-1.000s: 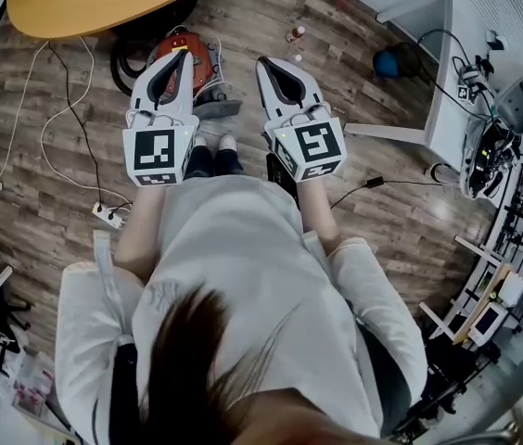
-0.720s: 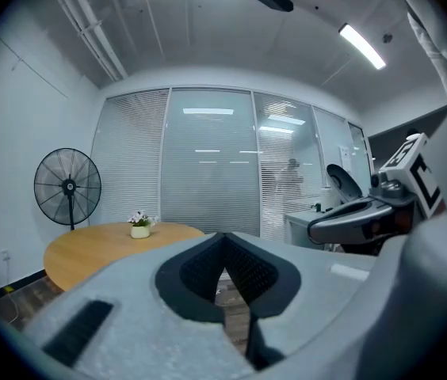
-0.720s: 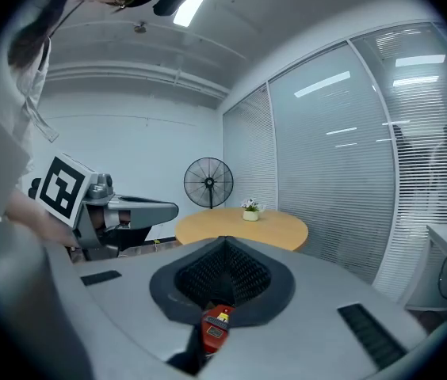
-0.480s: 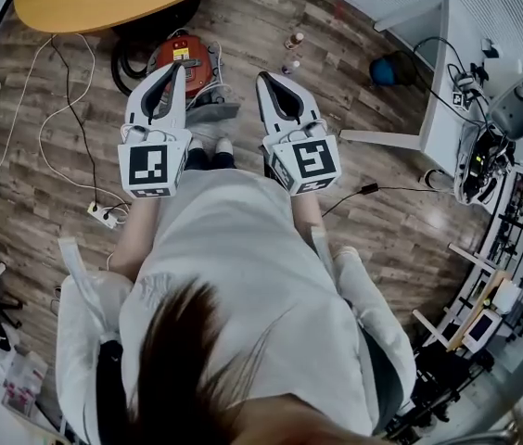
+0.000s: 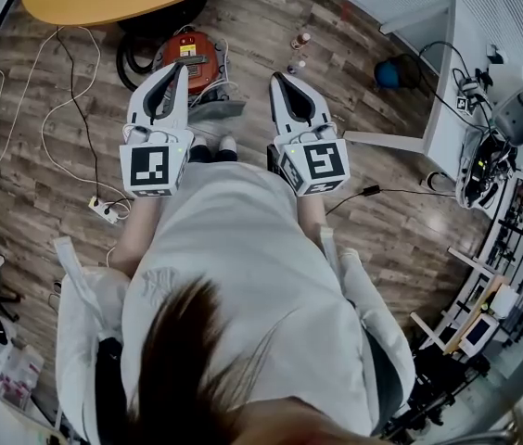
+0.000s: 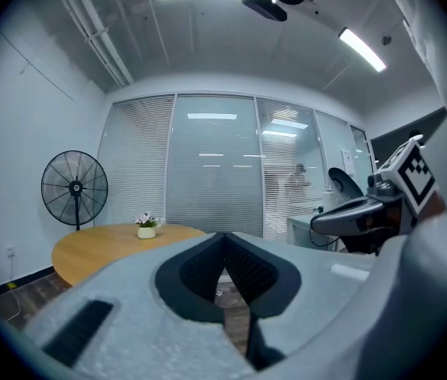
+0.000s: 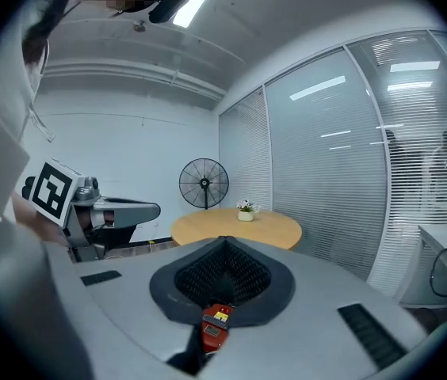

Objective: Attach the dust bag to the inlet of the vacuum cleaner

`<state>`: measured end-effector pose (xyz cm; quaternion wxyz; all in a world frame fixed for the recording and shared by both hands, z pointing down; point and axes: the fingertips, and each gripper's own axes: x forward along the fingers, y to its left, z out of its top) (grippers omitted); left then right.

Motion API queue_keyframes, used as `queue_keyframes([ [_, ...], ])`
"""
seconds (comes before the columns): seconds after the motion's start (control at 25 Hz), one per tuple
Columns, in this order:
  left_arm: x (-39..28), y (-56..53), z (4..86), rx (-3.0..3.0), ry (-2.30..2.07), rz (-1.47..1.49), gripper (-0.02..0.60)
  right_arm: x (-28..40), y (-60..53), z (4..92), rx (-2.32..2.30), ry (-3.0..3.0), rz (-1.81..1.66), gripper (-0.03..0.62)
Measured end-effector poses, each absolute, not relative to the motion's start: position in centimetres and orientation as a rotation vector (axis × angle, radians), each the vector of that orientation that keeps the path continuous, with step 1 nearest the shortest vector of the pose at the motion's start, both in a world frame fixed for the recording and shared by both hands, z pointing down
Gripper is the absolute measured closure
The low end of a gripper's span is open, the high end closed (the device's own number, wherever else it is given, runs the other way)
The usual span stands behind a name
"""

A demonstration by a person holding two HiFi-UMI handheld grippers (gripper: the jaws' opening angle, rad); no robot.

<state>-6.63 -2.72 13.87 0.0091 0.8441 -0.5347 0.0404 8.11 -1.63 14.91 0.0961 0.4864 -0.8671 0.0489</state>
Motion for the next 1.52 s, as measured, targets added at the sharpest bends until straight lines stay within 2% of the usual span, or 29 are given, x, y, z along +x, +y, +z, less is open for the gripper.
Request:
queue_keyframes([
  [1.52,-6.6,-4.2,15.5,2.608,-1.649,0.153,0.565,8.2,-3.9,15.9,1.418,-2.541,0.144,0.592],
])
